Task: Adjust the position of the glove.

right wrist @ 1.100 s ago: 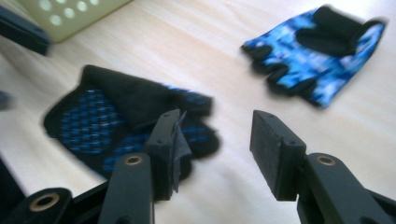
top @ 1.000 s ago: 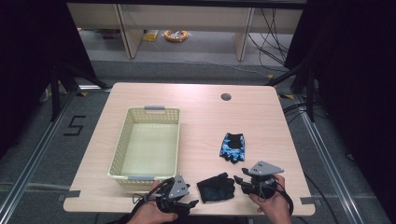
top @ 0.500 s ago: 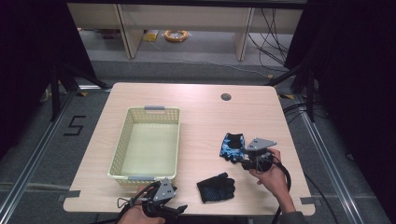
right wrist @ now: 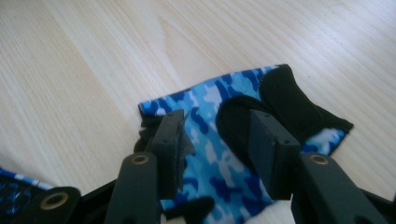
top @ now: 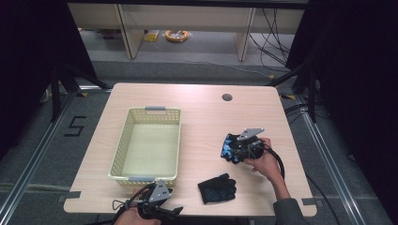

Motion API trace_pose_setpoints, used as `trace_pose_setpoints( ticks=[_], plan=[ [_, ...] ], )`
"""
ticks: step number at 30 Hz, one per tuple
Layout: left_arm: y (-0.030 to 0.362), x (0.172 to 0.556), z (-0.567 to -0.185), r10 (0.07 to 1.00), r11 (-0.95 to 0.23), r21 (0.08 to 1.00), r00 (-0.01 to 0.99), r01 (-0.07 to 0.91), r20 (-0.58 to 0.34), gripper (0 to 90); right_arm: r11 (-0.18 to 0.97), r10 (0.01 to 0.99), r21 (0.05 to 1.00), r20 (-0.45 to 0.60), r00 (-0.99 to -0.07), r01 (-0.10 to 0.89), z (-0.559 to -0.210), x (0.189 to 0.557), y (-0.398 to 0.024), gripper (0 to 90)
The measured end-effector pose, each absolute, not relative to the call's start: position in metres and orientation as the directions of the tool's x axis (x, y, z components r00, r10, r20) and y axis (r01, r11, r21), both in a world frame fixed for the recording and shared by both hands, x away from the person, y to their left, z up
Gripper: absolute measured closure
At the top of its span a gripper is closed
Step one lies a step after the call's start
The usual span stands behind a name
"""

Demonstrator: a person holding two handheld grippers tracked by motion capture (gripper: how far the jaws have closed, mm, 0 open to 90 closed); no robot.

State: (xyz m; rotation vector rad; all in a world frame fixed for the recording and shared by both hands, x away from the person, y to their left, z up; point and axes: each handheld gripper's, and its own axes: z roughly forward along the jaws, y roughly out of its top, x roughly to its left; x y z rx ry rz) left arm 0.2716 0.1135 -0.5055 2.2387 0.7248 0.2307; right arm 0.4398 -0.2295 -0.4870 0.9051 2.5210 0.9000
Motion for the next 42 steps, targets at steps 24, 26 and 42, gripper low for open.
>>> trace_pose_setpoints(
  ticks=[24,26,42],
  plan=[
    [0.111,0.269,-0.509,0.557,-0.553,0.716,0.828,0.427,-0.063,30.4,0.597,0.693,0.616,-0.073,-0.717,0.514,-0.496,0.446,-0.225,89.8],
    [0.112,0.271,-0.508,0.55,-0.567,0.715,0.834,0.41,-0.043,30.5,0.589,0.699,0.627,-0.078,-0.711,0.51,-0.497,0.445,-0.223,89.8],
    [0.112,0.27,-0.506,0.563,-0.545,0.722,0.824,0.427,-0.062,30.6,0.516,0.674,0.739,-0.038,-0.738,0.433,-0.46,0.425,-0.232,89.9]
  ],
)
